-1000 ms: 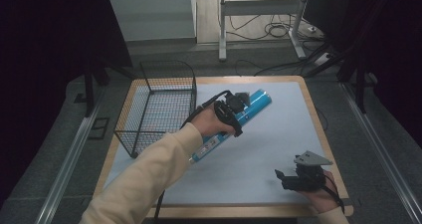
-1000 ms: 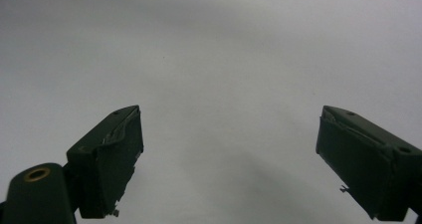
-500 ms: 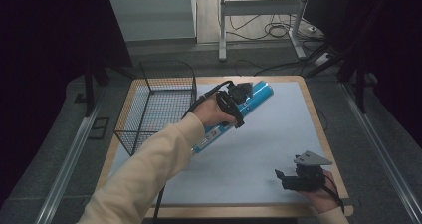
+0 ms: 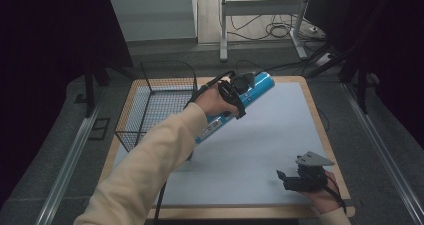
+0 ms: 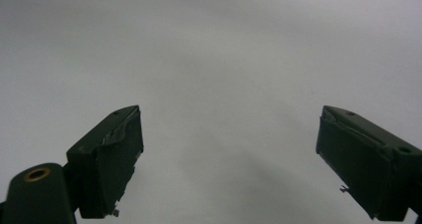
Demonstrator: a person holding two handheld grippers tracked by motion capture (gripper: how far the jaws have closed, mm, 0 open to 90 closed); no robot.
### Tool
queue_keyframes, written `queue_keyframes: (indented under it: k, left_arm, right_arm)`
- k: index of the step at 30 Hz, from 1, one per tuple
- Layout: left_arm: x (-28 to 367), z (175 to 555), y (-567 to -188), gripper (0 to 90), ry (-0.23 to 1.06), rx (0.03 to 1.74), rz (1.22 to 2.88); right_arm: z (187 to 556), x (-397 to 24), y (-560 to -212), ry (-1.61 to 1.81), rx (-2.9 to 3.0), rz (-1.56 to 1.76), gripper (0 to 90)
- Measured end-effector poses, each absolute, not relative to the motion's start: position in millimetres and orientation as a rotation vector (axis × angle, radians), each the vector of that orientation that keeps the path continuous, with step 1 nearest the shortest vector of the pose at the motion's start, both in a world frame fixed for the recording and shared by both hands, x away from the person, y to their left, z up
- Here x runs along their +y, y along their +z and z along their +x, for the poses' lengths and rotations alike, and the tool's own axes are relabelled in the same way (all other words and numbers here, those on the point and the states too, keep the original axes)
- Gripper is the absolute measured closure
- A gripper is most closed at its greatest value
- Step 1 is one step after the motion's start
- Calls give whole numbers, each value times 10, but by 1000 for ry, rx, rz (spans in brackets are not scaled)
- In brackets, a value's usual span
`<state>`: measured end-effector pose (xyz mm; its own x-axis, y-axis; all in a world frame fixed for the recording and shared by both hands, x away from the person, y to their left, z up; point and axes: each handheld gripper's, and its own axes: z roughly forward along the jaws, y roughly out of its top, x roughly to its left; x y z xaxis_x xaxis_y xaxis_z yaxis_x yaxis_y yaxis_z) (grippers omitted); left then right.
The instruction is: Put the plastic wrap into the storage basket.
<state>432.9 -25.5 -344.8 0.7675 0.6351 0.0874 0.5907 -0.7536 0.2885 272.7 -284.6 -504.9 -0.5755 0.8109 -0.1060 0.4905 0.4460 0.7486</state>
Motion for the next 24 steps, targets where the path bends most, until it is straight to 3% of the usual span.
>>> queue_keyframes:
  k: [24]
  left_arm:
    - [41, 4642, -3255, 313, 310, 1039, 2670]
  right_arm:
    - [2742, -2866, -5058, 940, 2242, 1107, 116]
